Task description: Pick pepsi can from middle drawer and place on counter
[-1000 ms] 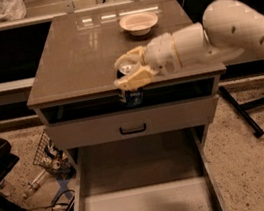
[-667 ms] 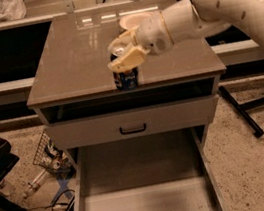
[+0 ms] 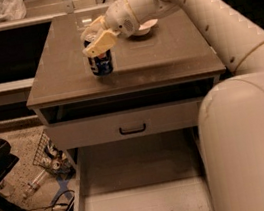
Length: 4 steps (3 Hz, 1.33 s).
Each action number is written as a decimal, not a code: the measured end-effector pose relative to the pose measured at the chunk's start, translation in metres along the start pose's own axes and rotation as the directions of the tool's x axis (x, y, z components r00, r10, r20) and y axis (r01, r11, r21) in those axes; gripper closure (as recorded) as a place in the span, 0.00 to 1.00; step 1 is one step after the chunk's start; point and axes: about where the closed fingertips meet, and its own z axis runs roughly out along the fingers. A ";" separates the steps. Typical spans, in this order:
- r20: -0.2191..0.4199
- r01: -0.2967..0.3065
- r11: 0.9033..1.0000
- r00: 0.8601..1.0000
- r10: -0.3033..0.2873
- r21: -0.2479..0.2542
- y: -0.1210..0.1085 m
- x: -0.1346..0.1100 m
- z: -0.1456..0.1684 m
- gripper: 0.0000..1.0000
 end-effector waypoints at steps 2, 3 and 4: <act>0.051 0.127 0.985 0.990 -0.134 0.115 -0.050 -0.017 -0.017 1.00; 0.049 0.071 0.991 0.996 -0.077 0.111 -0.044 0.023 -0.007 1.00; 0.048 0.022 0.997 0.999 -0.026 0.074 -0.037 0.046 0.011 1.00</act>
Offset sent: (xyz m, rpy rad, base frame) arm 0.0436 -0.0201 0.0007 0.0560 -0.1758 -0.0816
